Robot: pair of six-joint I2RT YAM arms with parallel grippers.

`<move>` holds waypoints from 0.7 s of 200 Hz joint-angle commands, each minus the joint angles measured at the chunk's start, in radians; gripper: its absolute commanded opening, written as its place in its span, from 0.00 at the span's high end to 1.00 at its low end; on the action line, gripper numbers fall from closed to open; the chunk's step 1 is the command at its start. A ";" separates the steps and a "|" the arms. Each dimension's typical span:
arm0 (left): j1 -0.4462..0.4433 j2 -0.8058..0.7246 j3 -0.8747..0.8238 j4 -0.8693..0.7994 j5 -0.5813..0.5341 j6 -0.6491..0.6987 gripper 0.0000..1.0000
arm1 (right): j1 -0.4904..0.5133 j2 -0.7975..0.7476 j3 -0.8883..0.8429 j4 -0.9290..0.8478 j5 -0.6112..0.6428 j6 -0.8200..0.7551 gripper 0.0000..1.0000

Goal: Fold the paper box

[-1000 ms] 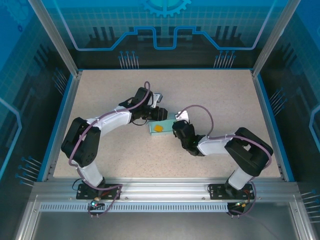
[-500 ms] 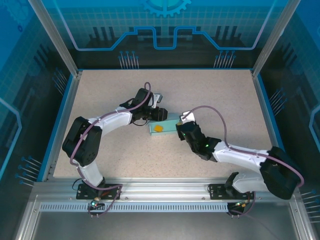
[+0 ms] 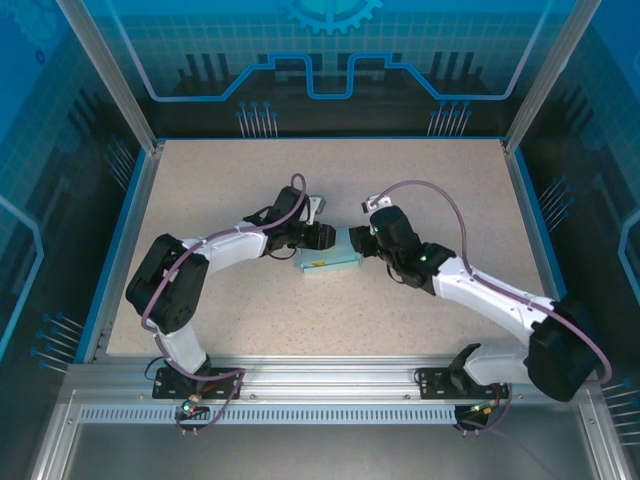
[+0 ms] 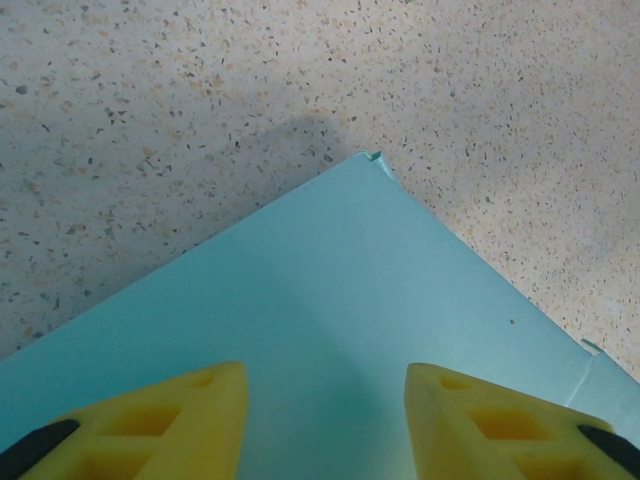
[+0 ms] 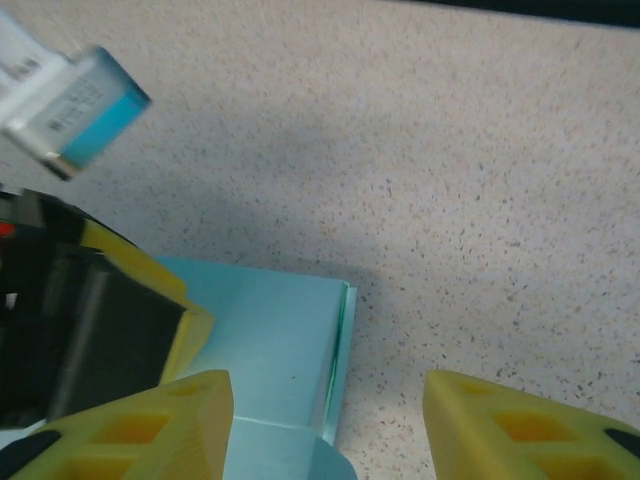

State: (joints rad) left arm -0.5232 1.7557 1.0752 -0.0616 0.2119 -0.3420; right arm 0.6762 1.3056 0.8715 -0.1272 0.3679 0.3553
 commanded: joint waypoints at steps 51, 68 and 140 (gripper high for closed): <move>-0.023 0.034 -0.037 0.026 -0.049 -0.027 0.52 | -0.091 0.185 0.020 -0.070 -0.163 0.079 0.45; -0.022 0.028 -0.041 0.027 -0.056 -0.027 0.52 | -0.102 0.213 0.014 -0.055 -0.175 0.084 0.45; -0.017 -0.044 -0.054 0.038 -0.088 0.009 0.46 | -0.125 0.318 -0.022 -0.016 -0.187 0.044 0.46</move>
State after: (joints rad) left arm -0.5407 1.7638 1.0374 -0.0170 0.1593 -0.3595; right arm 0.5682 1.5845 0.8673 -0.1402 0.1917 0.4206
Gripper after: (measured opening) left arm 0.534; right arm 0.544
